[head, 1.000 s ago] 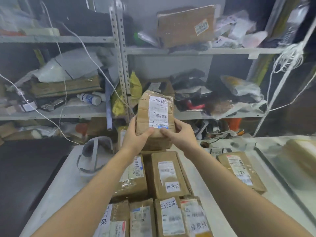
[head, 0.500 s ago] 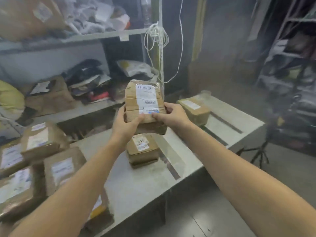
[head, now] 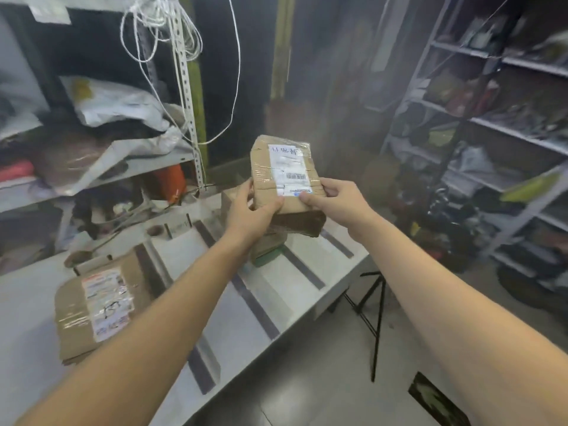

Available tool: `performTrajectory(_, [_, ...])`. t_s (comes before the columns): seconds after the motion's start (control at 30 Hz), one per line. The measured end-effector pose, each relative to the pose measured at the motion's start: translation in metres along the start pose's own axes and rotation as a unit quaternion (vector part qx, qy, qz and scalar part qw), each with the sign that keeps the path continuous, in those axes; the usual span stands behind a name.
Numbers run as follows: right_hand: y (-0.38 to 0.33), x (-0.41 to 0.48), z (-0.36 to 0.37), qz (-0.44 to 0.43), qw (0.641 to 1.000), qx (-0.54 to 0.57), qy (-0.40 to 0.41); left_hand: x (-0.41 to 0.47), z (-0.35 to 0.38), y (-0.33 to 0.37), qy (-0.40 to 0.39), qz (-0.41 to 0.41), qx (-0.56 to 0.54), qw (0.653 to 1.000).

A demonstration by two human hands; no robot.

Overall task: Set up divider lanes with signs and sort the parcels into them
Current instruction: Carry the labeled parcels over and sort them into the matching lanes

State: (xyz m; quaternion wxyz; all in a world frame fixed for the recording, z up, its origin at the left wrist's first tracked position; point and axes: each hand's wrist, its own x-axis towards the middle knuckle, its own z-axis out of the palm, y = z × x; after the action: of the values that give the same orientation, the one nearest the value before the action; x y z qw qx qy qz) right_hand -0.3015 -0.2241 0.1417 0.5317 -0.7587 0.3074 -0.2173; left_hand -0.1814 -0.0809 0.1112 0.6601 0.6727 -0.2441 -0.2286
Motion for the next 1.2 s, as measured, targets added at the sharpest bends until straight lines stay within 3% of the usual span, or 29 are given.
performTrajectory(0.27, [0.037, 0.108, -0.078, 0.040, 0.997, -0.041, -0.043, 0.087, 0.092, -0.006, 0.003, -0.047, 0.009, 0.999])
performTrajectory(0.57, [0.125, 0.241, -0.116, 0.069, 0.979, -0.042, -0.189, 0.165, 0.170, -0.059, 0.114, -0.112, 0.106, 0.981])
performTrajectory(0.8, [0.174, 0.312, -0.107, 0.087, 0.948, -0.078, -0.295, 0.205, 0.196, -0.093, 0.161, -0.222, 0.126, 0.953])
performTrajectory(1.2, [0.241, 0.363, -0.071, 0.096, 0.912, -0.225, -0.328, 0.252, 0.216, -0.152, 0.198, -0.339, 0.118, 0.912])
